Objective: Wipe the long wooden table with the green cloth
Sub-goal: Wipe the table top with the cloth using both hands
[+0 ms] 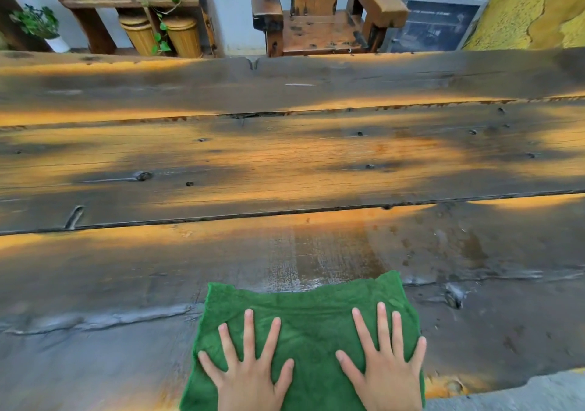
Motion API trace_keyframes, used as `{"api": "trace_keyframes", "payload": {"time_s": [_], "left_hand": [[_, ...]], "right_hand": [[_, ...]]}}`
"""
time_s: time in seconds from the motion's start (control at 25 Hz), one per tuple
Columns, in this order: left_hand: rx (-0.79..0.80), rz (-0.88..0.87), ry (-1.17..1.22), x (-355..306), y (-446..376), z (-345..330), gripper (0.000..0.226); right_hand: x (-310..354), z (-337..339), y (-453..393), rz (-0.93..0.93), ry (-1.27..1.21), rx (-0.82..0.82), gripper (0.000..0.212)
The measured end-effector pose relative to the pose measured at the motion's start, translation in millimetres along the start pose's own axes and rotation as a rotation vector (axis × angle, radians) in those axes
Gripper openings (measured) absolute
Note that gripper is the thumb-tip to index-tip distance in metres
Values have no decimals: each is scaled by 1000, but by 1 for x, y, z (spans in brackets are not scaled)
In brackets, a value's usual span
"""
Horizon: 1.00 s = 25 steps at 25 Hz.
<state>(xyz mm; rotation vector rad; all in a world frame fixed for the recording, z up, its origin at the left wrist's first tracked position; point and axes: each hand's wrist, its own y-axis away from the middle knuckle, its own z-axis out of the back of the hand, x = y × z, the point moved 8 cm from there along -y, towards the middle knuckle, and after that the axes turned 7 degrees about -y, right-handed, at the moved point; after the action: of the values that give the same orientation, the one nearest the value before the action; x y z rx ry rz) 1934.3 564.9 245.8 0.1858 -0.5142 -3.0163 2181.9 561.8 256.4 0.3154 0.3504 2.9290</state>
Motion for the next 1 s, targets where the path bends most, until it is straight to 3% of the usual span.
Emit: {"api": "trace_keyframes", "payload": {"time_s": [0.6, 1.0], "left_hand": [[29, -19, -149, -55, -144, 37, 70], [-36, 94, -139, -114, -352, 110, 70]], "right_hand": [[-12, 40, -176, 11, -2, 7, 78], [-2, 101, -410, 65, -28, 60, 75]]}}
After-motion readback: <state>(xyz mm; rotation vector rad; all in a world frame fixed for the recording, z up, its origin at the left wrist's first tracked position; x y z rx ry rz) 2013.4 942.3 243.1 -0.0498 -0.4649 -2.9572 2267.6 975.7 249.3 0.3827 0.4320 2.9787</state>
